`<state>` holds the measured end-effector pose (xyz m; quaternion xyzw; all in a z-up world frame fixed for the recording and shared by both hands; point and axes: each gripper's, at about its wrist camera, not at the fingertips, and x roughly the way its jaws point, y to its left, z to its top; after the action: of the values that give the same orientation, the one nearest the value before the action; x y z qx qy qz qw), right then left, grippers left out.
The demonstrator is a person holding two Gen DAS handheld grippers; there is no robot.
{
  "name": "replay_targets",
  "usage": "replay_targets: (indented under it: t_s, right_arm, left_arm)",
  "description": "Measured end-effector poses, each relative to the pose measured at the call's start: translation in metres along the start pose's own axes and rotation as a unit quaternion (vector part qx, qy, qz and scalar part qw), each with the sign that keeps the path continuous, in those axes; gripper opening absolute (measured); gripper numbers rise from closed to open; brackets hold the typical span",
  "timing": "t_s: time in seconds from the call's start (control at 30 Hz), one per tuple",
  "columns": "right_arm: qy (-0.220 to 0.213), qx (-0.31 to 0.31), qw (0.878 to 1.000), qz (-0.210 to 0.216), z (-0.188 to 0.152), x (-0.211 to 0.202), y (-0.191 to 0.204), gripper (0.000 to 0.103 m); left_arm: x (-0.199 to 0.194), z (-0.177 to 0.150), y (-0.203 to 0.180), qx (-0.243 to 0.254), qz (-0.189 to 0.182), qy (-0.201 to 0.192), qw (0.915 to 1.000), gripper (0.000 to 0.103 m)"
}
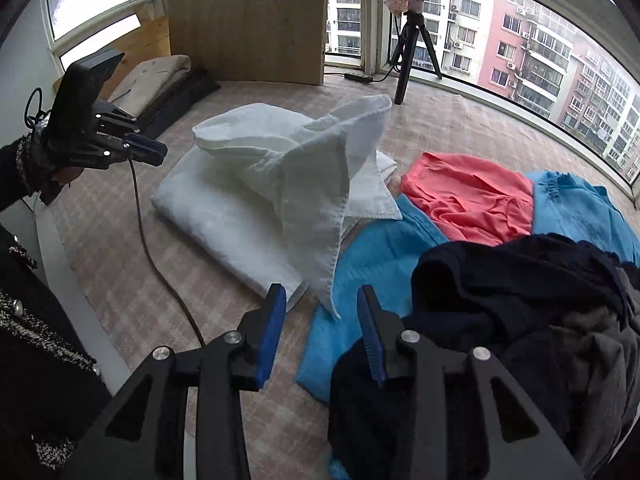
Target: Fold clothes
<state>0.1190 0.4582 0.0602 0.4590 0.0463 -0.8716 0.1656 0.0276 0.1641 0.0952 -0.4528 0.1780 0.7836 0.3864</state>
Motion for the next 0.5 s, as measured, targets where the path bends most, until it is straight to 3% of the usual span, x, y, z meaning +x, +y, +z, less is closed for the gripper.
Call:
replay_targets:
  t_s: [0.07, 0.13, 0.17, 0.27, 0.33, 0.37, 0.4, 0.43, 0.5]
  right_arm:
    - [-0.020, 0.032, 0.999, -0.001, 0.008, -0.013, -0.006, 0.037]
    - [-0.047, 0.079, 0.995, 0.022, 0.027, -0.014, -0.016, 0.053]
    - [-0.057, 0.104, 0.993, 0.029, 0.038, -0.008, -0.019, 0.055]
    - [-0.079, 0.175, 0.980, 0.049, 0.071, 0.011, -0.030, 0.056]
    - [-0.071, 0.199, 0.976, 0.049, 0.087, 0.030, -0.036, 0.056]
    - [-0.066, 0.205, 0.975, 0.046, 0.093, 0.039, -0.037, 0.053]
    - [-0.056, 0.207, 0.976, 0.045, 0.097, 0.047, -0.036, 0.031]
    - [-0.042, 0.208, 0.976, 0.047, 0.098, 0.053, -0.033, 0.003]
    - [-0.023, 0.191, 0.980, 0.040, 0.092, 0.054, -0.021, 0.002]
  left_arm:
    - [-0.013, 0.012, 0.003, 0.007, 0.004, -0.020, 0.9998, 0.009]
    - [-0.016, 0.030, 0.010, 0.010, 0.010, -0.048, 0.9988, 0.009]
    - [-0.012, 0.041, 0.013, 0.016, 0.009, -0.057, 0.9982, 0.008]
    - [0.005, 0.068, 0.020, 0.029, 0.009, -0.073, 0.9969, 0.010]
    - [0.022, 0.079, 0.025, 0.022, 0.000, -0.064, 0.9977, 0.010]
    - [0.031, 0.084, 0.028, 0.018, -0.007, -0.059, 0.9981, 0.010]
    - [0.040, 0.085, 0.029, 0.017, -0.014, -0.049, 0.9985, 0.009]
    - [0.047, 0.084, 0.030, 0.020, -0.014, -0.039, 0.9989, 0.010]
    - [0.059, 0.078, 0.031, 0.026, -0.011, -0.017, 0.9995, 0.010]
